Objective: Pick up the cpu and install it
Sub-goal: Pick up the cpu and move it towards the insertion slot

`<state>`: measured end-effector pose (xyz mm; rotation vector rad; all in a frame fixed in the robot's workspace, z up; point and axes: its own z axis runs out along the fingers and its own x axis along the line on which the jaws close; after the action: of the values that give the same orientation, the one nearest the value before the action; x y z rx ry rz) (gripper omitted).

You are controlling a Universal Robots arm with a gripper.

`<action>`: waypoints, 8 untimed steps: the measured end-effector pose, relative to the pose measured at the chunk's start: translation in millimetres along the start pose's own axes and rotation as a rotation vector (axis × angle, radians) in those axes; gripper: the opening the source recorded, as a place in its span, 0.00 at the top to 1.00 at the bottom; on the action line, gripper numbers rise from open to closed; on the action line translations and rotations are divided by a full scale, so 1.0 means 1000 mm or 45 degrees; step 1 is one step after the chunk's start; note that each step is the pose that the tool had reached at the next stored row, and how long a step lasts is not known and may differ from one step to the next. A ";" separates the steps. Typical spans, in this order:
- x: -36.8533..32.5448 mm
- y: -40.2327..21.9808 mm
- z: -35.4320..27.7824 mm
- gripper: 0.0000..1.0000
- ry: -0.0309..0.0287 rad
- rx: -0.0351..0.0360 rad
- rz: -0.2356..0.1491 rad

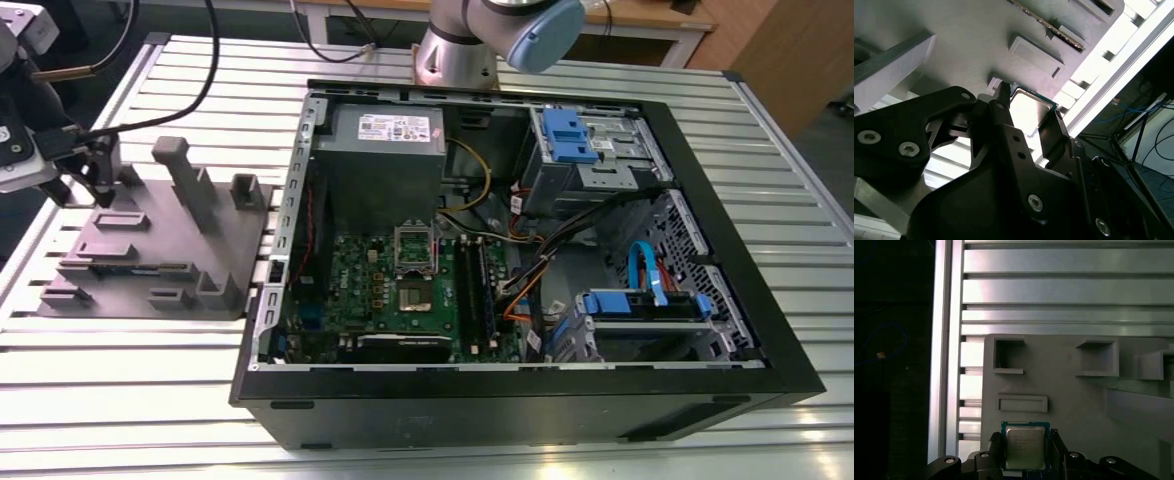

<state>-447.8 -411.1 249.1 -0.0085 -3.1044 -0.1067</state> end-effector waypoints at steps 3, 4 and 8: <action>0.0000 0.0001 -0.0013 0.53 -0.0001 -0.0001 0.000; 0.0001 0.0001 -0.0017 0.53 -0.0001 -0.0001 0.000; 0.0001 0.0002 -0.0033 0.53 0.0000 0.0000 0.000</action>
<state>-447.8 -411.1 252.4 -0.0085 -3.1044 -0.1068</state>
